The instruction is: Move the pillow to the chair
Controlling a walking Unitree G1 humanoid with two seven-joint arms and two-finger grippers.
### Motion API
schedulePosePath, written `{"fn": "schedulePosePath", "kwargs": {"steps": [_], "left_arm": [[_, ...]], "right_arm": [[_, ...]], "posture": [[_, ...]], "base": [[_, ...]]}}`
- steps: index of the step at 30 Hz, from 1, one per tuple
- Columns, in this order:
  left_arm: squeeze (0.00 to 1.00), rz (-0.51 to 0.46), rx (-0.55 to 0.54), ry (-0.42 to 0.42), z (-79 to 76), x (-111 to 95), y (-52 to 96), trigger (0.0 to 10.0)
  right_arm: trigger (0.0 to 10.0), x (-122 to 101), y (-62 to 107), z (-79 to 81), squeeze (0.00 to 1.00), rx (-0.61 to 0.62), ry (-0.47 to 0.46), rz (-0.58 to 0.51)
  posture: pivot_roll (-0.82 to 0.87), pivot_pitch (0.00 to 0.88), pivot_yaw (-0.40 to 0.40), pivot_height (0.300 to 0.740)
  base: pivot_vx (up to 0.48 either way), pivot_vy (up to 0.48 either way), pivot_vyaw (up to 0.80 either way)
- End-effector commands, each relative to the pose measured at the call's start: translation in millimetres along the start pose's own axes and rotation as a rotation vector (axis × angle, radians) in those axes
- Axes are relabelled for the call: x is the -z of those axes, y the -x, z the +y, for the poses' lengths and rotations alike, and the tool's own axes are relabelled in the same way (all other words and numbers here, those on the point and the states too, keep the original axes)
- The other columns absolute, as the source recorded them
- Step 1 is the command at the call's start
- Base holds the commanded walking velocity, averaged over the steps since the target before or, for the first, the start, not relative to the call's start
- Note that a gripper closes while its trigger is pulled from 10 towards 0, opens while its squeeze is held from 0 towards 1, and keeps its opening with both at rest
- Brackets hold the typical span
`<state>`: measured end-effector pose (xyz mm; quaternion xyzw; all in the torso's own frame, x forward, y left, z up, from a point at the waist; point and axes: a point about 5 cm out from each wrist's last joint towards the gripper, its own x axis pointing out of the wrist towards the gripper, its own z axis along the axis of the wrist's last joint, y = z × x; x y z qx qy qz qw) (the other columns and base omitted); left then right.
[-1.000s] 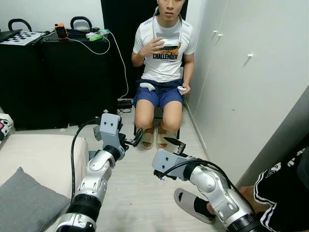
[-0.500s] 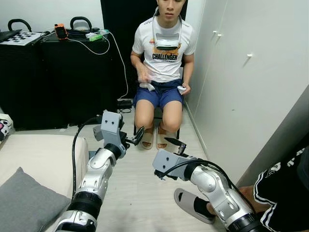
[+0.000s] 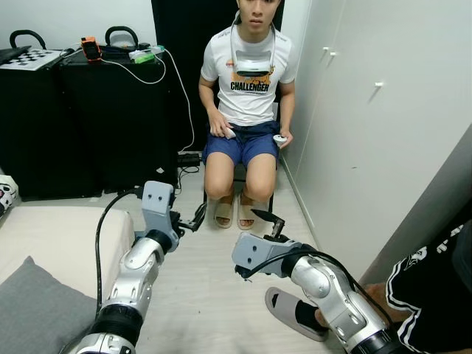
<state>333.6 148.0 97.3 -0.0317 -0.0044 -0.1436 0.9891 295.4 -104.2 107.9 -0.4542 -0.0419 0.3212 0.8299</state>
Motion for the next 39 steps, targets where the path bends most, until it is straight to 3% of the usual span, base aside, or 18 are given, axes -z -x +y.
{"fn": "schedulePosePath", "kwargs": {"steps": [1,7,8,9,11,12,15,17,18,19,20,22,25,27,32,34,39], "left_arm": [[0.00,0.030,-0.010,-0.015,3.9,8,4.7,10.0],[0.00,0.060,-0.040,-0.004,9.4,16,10.5,10.0],[0.00,0.071,-0.053,0.005,12.5,19,12.5,10.0],[0.00,0.071,-0.053,0.005,12.5,19,12.5,10.0],[0.00,0.098,-0.085,0.014,20.4,24,16.2,10.0],[0.00,0.098,-0.085,0.014,20.4,24,16.2,10.0],[0.00,0.162,-0.141,0.037,33.6,38,24.9,10.0],[0.00,0.162,-0.141,0.037,33.6,38,24.9,10.0],[0.00,0.178,-0.154,0.043,36.0,42,27.1,10.0],[0.00,0.178,-0.154,0.043,36.0,42,27.1,10.0],[0.00,0.204,-0.176,0.058,39.0,48,30.6,10.0],[0.00,0.292,-0.230,0.078,44.0,66,42.4,10.0],[0.00,0.323,-0.251,0.090,45.4,72,47.2,10.0],[0.00,0.393,-0.286,0.109,44.3,86,56.6,10.0],[0.00,0.438,-0.311,0.128,40.9,95,60.8,10.0],[0.00,0.438,-0.311,0.128,40.9,95,60.8,10.0],[0.00,0.454,-0.310,0.139,32.9,99,57.5,10.0]], "right_arm": [[10.0,1,-1.2,1.2,0.00,-0.017,-0.012,-0.006],[10.0,2,2.0,-5.1,0.00,0.063,0.004,-0.002],[10.0,7,6.3,-9.6,0.00,0.105,-0.076,0.025],[10.0,7,6.3,-9.6,0.00,0.105,-0.076,0.025],[10.0,25,17.7,-24.5,0.00,0.246,-0.330,0.073],[10.0,25,17.7,-24.5,0.00,0.246,-0.330,0.073],[10.0,84,54.6,-46.6,0.00,0.534,-0.633,0.269],[10.0,84,54.6,-46.6,0.00,0.534,-0.633,0.269],[10.0,98,63.6,-46.9,0.00,0.588,-0.701,0.321],[10.0,98,63.6,-46.9,0.00,0.588,-0.701,0.321],[10.0,114,72.2,-41.4,0.00,0.568,-0.735,0.390],[10.0,147,92.3,-15.8,0.00,0.568,-0.896,0.538],[10.0,156,99.7,-5.5,0.00,0.578,-0.935,0.589],[10.0,169,111.4,26.8,0.00,0.572,-1.021,0.708],[10.0,174,117.9,50.4,0.00,0.575,-1.094,0.776],[10.0,174,117.9,50.4,0.00,0.575,-1.094,0.776],[10.0,173,111.3,67.7,0.00,0.528,-1.188,0.741]], "posture": [[-0.02,0.000,-0.001,0.740],[-0.02,0.000,-0.002,0.740],[-0.03,0.000,-0.001,0.740],[-0.03,0.000,-0.001,0.740],[-0.03,0.000,0.003,0.740],[-0.03,0.000,0.003,0.740],[-0.04,0.000,0.005,0.740],[-0.04,0.000,0.005,0.740],[-0.04,0.000,0.004,0.740],[-0.04,0.000,0.004,0.740],[-0.04,0.000,0.002,0.740],[-0.04,0.000,0.002,0.740],[-0.04,0.000,0.002,0.740],[-0.04,0.000,0.006,0.740],[-0.04,0.000,0.010,0.740],[-0.04,0.000,0.010,0.740],[-0.04,0.001,0.008,0.740]], "base": [[0.000,0.000,0.00],[0.000,0.000,0.00],[0.000,0.000,0.00],[0.000,0.000,0.00],[0.000,0.000,0.00],[0.000,0.000,0.00],[0.000,0.000,0.00],[0.000,0.000,0.00],[0.000,0.000,0.00],[0.000,0.000,0.00],[0.000,0.000,0.00],[0.000,0.000,0.00],[0.000,0.000,0.00],[0.000,0.000,0.00],[0.000,0.000,0.00],[0.000,0.000,0.00],[0.000,0.000,0.00]]}}
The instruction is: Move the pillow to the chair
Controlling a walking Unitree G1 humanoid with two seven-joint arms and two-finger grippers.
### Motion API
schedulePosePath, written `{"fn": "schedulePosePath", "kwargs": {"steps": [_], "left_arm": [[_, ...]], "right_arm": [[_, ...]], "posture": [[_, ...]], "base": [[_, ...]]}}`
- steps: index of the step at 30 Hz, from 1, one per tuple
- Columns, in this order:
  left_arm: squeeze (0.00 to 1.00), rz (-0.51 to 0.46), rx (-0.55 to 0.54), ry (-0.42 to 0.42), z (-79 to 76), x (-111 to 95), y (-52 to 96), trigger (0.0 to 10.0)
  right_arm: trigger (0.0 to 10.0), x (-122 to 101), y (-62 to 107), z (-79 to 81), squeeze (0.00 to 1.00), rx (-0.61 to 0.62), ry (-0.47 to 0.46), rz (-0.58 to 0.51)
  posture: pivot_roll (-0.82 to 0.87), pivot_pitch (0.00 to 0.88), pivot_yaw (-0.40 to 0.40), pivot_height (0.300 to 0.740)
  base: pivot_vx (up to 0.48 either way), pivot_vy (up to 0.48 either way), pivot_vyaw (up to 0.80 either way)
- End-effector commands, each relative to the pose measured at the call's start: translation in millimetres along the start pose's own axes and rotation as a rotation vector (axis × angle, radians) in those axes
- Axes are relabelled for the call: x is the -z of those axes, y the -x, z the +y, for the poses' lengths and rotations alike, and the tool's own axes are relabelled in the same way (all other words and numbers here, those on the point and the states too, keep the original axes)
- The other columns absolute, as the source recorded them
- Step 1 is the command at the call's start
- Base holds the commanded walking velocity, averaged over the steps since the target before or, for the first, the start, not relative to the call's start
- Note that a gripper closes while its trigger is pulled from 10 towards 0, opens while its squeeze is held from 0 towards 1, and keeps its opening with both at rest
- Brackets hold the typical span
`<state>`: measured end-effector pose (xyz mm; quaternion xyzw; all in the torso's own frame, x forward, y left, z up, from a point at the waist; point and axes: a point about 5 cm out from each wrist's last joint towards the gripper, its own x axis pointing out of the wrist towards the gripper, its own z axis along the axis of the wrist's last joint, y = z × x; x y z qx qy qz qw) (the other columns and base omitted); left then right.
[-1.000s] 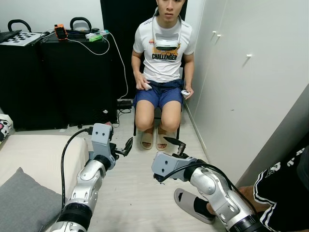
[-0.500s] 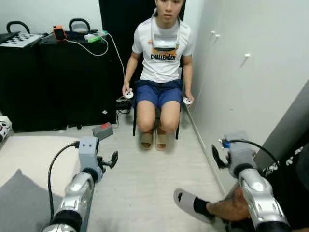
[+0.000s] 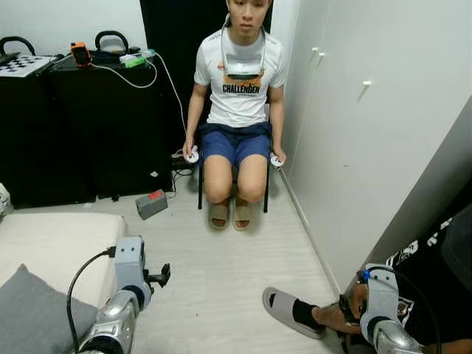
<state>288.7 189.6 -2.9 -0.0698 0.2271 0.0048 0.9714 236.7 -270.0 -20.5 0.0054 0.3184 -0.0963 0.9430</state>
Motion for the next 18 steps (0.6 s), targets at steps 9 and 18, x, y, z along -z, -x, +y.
{"fn": "schedulePosePath", "kwargs": {"steps": [9,18], "left_arm": [[0.00,0.035,-0.011,-0.006,-2.6,6.8,0.2,10.0],[0.00,0.039,-0.008,-0.009,-2.3,7.1,0.1,10.0]], "right_arm": [[10.0,8.7,-2.1,8.1,0.00,-0.007,-0.018,0.020],[10.0,12.5,-3.0,11.2,0.00,-0.011,-0.064,0.022]], "posture": [[-0.04,0.003,0.005,0.740],[-0.03,0.011,0.006,0.740]], "base": [[0.000,0.000,0.00],[0.000,0.000,0.00]]}}
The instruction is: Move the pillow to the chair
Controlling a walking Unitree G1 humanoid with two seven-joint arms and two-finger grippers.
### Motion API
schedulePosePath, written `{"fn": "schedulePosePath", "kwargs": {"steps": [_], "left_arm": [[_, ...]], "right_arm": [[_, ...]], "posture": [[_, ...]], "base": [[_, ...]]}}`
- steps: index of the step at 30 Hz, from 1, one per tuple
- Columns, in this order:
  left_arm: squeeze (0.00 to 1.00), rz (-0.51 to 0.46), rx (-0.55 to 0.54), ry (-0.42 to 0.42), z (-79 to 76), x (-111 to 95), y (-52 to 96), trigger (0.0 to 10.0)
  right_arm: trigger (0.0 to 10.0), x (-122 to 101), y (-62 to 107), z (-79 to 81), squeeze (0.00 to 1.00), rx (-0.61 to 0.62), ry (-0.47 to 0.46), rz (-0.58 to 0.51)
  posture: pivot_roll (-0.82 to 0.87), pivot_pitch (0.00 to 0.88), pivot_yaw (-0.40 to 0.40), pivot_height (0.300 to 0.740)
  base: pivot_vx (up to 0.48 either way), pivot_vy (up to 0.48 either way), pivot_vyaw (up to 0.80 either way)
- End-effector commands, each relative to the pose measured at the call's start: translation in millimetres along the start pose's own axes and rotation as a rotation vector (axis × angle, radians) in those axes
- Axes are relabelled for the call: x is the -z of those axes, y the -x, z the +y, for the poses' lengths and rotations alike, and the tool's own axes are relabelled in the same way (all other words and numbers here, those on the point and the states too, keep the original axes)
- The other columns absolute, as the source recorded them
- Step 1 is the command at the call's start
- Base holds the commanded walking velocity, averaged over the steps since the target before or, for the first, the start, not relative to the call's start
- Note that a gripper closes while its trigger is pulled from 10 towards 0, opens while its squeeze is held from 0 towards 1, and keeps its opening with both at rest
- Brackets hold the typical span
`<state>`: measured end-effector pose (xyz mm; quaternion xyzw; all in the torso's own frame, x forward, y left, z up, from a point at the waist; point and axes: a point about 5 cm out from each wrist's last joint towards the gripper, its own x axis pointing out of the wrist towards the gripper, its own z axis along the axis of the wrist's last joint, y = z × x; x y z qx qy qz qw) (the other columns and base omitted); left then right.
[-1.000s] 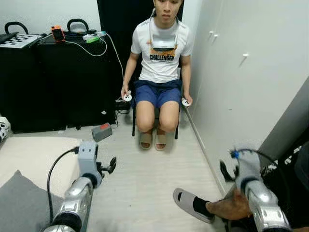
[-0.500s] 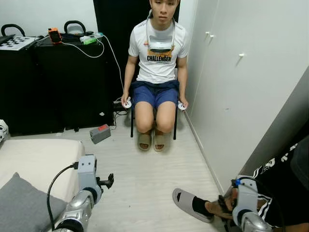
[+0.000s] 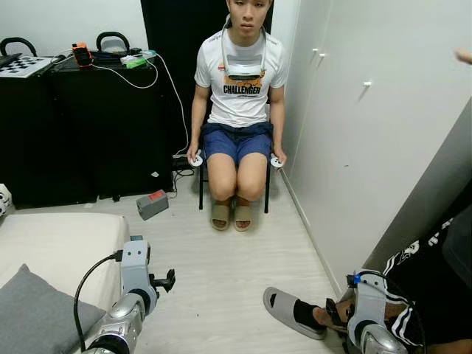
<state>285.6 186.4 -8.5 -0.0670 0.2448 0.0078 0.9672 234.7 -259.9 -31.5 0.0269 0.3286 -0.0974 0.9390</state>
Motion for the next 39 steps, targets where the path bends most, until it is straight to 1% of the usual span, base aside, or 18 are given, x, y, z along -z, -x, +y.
{"fn": "schedulePosePath", "kwargs": {"steps": [1,2,4,5,7,10,12,14,16,21,24,26,28,30,31,33,36,39], "left_arm": [[0.00,0.006,0.003,-0.004,0.6,1,0.3,10.0],[0.00,0.006,0.003,-0.004,0.6,1,0.3,10.0],[0.00,0.029,0.012,-0.020,4.4,11,4.3,10.0],[0.00,0.029,0.012,-0.020,4.4,11,4.3,10.0],[0.00,0.053,0.013,-0.042,8.1,19,8.3,10.0],[0.00,0.071,0.008,-0.059,11.2,25,11.4,10.0],[0.00,0.115,-0.010,-0.096,18.2,40,19.3,10.0],[0.00,0.134,-0.019,-0.113,21.2,46,22.7,10.0],[0.00,0.153,-0.023,-0.110,23.0,54,26.5,10.0],[0.00,0.151,0.012,-0.116,19.5,54,26.5,10.0],[0.00,0.146,0.010,-0.099,18.7,54,26.3,10.0],[0.00,0.155,0.011,-0.070,16.4,56,26.5,10.0],[0.00,0.166,0.019,-0.078,15.7,58,27.1,10.0],[0.00,0.192,0.035,-0.092,14.9,62,28.6,10.0],[0.00,0.193,0.035,-0.093,15.1,62,28.5,10.0],[0.00,0.190,0.032,-0.079,17.0,59,27.0,10.0],[0.00,0.197,0.035,-0.076,19.0,57,26.3,10.0],[0.00,0.191,0.012,-0.057,22.9,53,24.5,10.0]], "right_arm": [[10.0,5,0.9,0.3,0.00,-0.002,-0.023,0.003],[10.0,5,0.9,0.3,0.00,-0.002,-0.023,0.003],[10.0,28,6.9,0.2,0.00,0.005,-0.033,0.059],[10.0,28,6.9,0.2,0.00,0.005,-0.033,0.059],[10.0,45,12.0,2.4,0.00,0.012,-0.044,0.102],[10.0,53,14.4,5.0,0.00,0.012,-0.053,0.122],[10.0,71,20.5,10.2,0.00,0.024,-0.099,0.171],[10.0,77,22.8,13.7,0.00,0.018,-0.100,0.189],[10.0,81,24.4,18.6,0.00,0.005,-0.061,0.194],[10.0,78,23.4,19.5,0.00,0.001,-0.070,0.177],[10.0,76,22.3,19.6,0.00,-0.001,-0.083,0.165],[10.0,69,20.0,18.0,0.00,0.009,-0.087,0.133],[10.0,66,19.2,13.2,0.00,0.031,-0.098,0.119],[10.0,56,18.6,-9.2,0.00,0.098,-0.180,0.090],[10.0,54,18.3,-11.9,0.00,0.103,-0.182,0.085],[10.0,42,14.4,-14.0,0.00,0.082,-0.117,0.060],[10.0,31,10.6,-14.0,0.00,0.073,-0.065,0.037],[10.0,23,7.6,-12.7,0.00,0.071,-0.047,0.017]], "posture": [[-0.04,0.012,0.007,0.740],[-0.04,0.012,0.007,0.740],[-0.03,0.012,0.002,0.740],[-0.03,0.012,0.002,0.740],[-0.04,0.015,-0.001,0.740],[-0.04,0.014,-0.003,0.740],[-0.05,0.004,-0.025,0.740],[-0.06,0.000,-0.025,0.740],[-0.06,0.000,-0.027,0.740],[-0.03,0.000,-0.047,0.740],[-0.01,0.000,-0.027,0.740],[-0.01,0.000,0.037,0.740],[-0.01,0.000,0.043,0.740],[0.02,0.000,0.044,0.740],[0.02,0.000,0.044,0.740],[-0.01,0.000,0.043,0.740],[-0.03,0.000,0.039,0.740],[-0.05,0.000,0.031,0.740]], "base": [[0.000,0.000,0.00],[0.000,0.000,0.00],[0.000,0.000,0.00],[0.000,0.000,0.00],[0.000,0.000,0.00],[0.000,0.000,0.00],[0.000,0.000,0.00],[0.000,0.000,0.00],[0.000,0.000,0.00],[0.000,0.000,0.00],[0.000,0.000,0.00],[0.000,0.000,0.00],[0.000,0.000,0.00],[0.000,0.000,0.00],[0.000,0.000,0.00],[0.000,0.000,0.00],[0.000,0.000,0.00],[0.000,0.000,0.00]]}}
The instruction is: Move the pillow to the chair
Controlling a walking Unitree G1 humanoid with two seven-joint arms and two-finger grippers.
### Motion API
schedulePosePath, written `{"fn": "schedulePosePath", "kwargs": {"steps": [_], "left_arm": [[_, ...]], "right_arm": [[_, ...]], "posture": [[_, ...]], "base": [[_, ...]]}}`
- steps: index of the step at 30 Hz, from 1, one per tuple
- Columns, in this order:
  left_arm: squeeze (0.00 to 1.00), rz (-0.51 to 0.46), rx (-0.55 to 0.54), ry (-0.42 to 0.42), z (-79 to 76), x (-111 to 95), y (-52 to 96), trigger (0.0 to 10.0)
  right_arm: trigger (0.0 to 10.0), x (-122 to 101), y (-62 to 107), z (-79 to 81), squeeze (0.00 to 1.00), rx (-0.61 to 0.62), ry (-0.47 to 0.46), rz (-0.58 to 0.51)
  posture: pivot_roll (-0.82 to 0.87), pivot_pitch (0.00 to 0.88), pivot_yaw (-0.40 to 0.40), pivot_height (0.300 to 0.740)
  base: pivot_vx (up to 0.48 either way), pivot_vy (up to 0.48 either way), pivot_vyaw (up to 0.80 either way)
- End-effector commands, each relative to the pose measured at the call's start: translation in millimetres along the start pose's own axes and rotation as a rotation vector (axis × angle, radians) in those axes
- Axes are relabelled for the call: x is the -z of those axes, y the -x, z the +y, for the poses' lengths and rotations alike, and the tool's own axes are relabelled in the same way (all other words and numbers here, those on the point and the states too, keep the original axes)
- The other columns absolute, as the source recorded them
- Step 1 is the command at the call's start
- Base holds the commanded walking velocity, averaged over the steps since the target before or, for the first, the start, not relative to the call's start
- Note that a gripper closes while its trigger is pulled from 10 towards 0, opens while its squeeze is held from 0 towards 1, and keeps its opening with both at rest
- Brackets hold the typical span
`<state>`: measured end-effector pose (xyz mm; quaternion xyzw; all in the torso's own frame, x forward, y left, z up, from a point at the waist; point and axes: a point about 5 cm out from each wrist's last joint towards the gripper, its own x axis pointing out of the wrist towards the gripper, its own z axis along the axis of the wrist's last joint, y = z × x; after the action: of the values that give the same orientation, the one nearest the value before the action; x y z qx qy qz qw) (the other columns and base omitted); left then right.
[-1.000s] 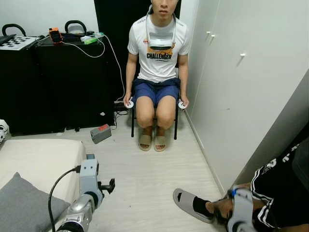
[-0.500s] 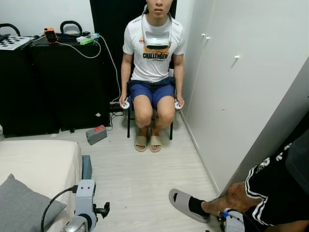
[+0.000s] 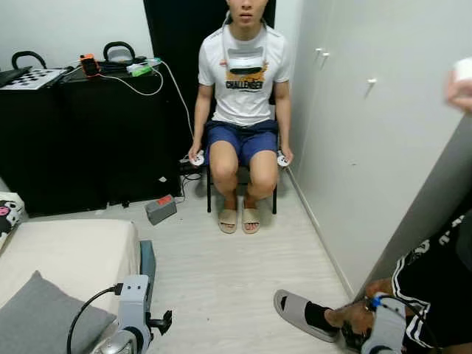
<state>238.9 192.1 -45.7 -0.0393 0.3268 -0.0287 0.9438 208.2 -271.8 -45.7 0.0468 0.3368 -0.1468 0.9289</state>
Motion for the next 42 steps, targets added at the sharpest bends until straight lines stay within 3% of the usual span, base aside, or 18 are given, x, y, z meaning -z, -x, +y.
{"fn": "schedulePosePath", "kwargs": {"steps": [1,8,15,16,19,23,33,35,36,40,42], "left_arm": [[0.00,0.017,-0.032,0.016,10.4,0,1.6,10.0],[0.00,-0.027,-0.089,0.049,19.8,-23,-3.2,10.0],[0.00,-0.048,-0.096,0.051,19.6,-37,-7.2,10.0],[0.00,-0.046,-0.083,0.037,17.4,-40,-8.3,10.0],[0.00,-0.042,-0.074,0.023,16.2,-41,-8.9,10.0],[0.00,-0.031,-0.066,0.007,15.1,-37,-8.5,10.0],[0.00,0.002,-0.137,0.146,22.4,-13,-1.0,10.0],[0.00,0.005,-0.139,0.146,23.1,-11,-0.3,10.0],[0.00,0.005,-0.139,0.149,22.8,-10,0.1,10.0],[0.00,-0.005,-0.144,0.186,21.3,-8,0.1,10.0],[0.00,-0.012,-0.130,0.165,18.2,-12,-1.8,10.0]], "right_arm": [[10.0,-3,-1.4,4.5,0.00,-0.011,0.022,-0.006],[10.0,-6,-4.4,17.0,0.00,-0.035,0.062,0.000],[10.0,-6,-5.6,30.0,0.00,-0.033,-0.012,-0.010],[10.0,-7,-6.0,33.5,0.00,-0.033,-0.027,-0.019],[10.0,-8,-6.3,36.3,0.00,-0.034,-0.038,-0.025],[10.0,-10,-6.8,39.7,0.00,-0.038,-0.025,-0.035],[10.0,-11,-7.6,38.2,0.00,-0.098,0.118,-0.006],[10.0,-10,-7.3,37.8,0.00,-0.103,0.130,0.000],[10.0,-7,-6.4,35.9,0.00,-0.104,0.137,0.009],[10.0,0,-4.2,31.8,0.00,-0.100,0.147,0.029],[10.0,5,-2.7,32.0,0.00,-0.093,0.122,0.036]], "posture": [[-0.05,0.000,0.031,0.740],[-0.03,0.000,0.045,0.740],[0.00,0.000,0.108,0.740],[0.01,0.000,0.144,0.740],[0.01,0.000,0.144,0.740],[-0.01,0.000,0.128,0.740],[-0.08,0.000,-0.020,0.740],[-0.08,0.000,-0.020,0.740],[-0.08,0.000,-0.056,0.740],[-0.08,0.000,-0.045,0.740],[-0.07,0.000,-0.015,0.740]], "base": [[0.000,0.000,0.00],[0.000,0.000,0.00],[0.000,0.000,0.00],[0.000,0.000,0.00],[0.000,0.000,0.00],[0.000,0.000,0.00],[0.000,0.000,0.00],[0.000,0.000,0.00],[0.000,0.000,0.00],[0.000,0.000,0.00],[0.000,0.000,0.00]]}}
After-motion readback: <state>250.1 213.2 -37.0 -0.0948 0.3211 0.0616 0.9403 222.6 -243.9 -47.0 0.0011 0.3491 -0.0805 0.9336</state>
